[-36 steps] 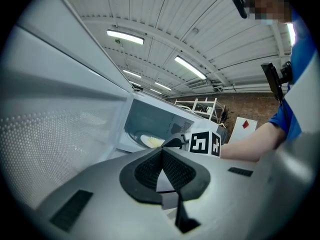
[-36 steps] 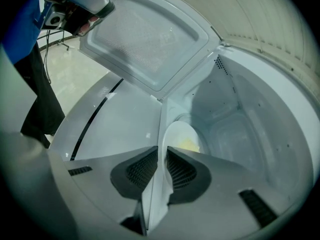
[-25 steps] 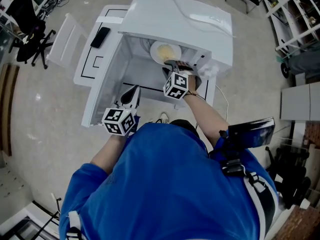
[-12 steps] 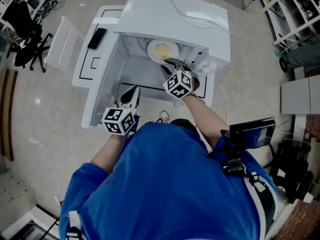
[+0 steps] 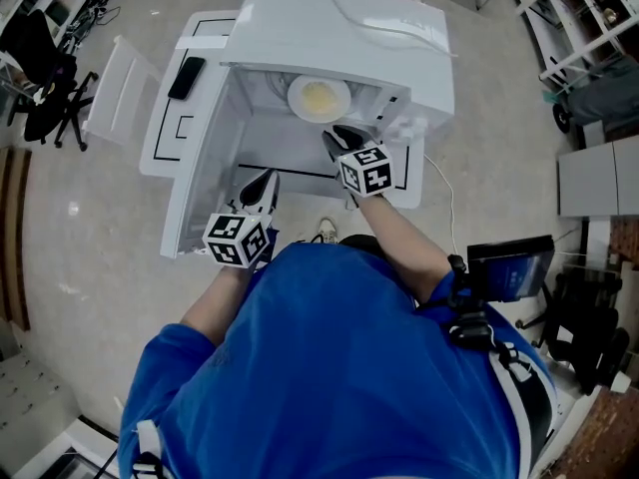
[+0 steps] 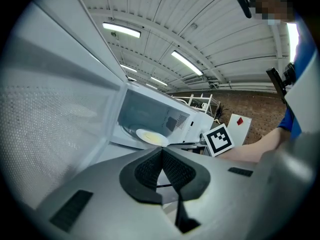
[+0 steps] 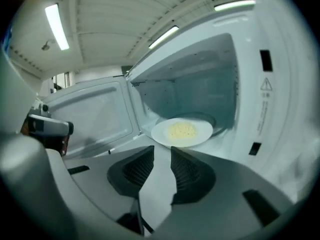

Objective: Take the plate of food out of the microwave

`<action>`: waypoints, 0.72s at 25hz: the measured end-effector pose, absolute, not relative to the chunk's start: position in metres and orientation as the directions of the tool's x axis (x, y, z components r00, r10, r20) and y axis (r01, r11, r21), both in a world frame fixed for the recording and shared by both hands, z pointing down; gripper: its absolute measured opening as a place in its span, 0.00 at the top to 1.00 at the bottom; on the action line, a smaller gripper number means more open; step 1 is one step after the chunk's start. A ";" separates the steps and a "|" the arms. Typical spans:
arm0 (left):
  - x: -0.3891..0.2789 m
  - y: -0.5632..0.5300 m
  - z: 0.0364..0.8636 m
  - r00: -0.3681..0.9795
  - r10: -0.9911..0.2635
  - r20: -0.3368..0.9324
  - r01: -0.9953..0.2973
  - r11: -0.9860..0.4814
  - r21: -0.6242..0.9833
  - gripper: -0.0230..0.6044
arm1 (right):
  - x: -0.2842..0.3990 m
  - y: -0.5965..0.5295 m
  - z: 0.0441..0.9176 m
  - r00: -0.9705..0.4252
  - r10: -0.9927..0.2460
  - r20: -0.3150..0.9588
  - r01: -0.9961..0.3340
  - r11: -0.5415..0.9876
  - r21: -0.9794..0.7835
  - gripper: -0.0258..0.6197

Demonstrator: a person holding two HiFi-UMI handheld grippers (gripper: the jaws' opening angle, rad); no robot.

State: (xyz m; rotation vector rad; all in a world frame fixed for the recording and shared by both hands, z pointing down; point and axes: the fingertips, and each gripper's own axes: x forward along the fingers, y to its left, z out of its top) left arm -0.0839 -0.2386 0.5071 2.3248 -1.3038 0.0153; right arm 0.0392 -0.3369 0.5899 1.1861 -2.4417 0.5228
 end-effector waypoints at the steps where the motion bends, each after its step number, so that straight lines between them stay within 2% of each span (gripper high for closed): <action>1: -0.084 -0.239 0.508 0.548 -0.803 0.235 -0.809 -0.436 0.394 0.95 | 0.041 -0.337 0.592 -0.585 -0.662 0.468 -0.804 0.547 -0.232 0.81; 5: -0.086 -0.239 0.509 0.546 -0.803 0.238 -0.810 -0.435 0.392 0.95 | 0.048 -0.343 0.586 -0.601 -0.697 0.391 -0.781 0.409 -0.472 0.72; 11: -0.089 -0.240 0.508 0.538 -0.808 0.241 -0.816 -0.426 0.391 0.95 | 0.052 -0.354 0.583 -0.593 -0.728 0.344 -0.728 0.302 -0.616 0.71; 18: -0.092 -0.241 0.509 0.528 -0.812 0.249 -0.822 -0.415 0.390 0.95 | 0.057 -0.366 0.587 -0.568 -0.777 0.273 -0.560 0.122 -0.819 0.68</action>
